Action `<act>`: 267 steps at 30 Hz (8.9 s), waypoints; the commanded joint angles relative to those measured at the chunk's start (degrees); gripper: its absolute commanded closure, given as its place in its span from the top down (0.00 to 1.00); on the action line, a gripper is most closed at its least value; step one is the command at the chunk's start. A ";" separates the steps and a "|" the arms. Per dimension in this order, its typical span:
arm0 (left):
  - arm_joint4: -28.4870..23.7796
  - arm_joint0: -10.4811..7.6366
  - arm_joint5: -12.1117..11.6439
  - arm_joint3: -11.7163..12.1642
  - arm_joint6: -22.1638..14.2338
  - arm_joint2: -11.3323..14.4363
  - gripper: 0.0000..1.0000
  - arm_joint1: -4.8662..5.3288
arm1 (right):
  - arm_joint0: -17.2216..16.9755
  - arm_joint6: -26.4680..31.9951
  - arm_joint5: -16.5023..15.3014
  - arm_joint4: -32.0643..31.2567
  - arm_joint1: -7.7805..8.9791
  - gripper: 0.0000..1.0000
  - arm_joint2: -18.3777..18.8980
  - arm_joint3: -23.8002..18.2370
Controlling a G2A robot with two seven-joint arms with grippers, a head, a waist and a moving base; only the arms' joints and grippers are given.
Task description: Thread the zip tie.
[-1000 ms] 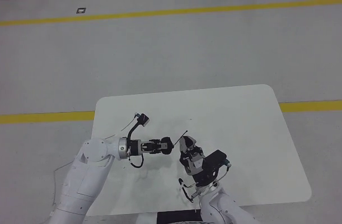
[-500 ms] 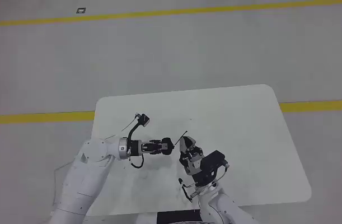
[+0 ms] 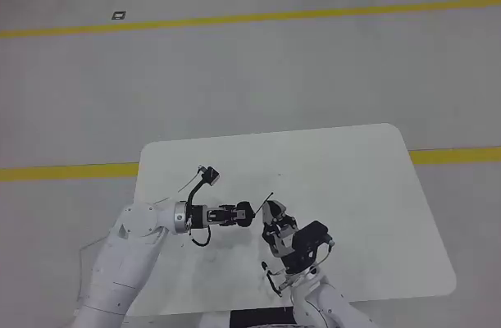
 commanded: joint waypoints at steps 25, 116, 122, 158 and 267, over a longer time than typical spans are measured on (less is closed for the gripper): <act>0.00 0.00 0.00 0.00 0.00 0.00 0.00 0.00 | -0.25 0.25 -0.25 -0.14 -0.22 0.00 0.33 0.18; 0.00 0.00 0.00 0.00 0.00 0.00 0.00 0.00 | -0.59 0.23 -1.39 0.27 -0.66 0.00 0.61 0.45; 0.00 0.00 0.00 0.00 0.00 0.00 0.00 0.00 | -0.82 0.55 -2.32 1.65 -0.70 0.00 0.40 0.19; 0.00 0.00 0.00 0.00 0.00 0.00 0.00 0.00 | -0.49 -0.34 -1.46 0.45 -0.93 0.00 0.23 0.47; 0.00 0.00 0.00 0.00 0.00 0.00 0.00 0.00 | -1.47 0.70 -1.80 1.90 -0.97 0.00 0.50 -0.16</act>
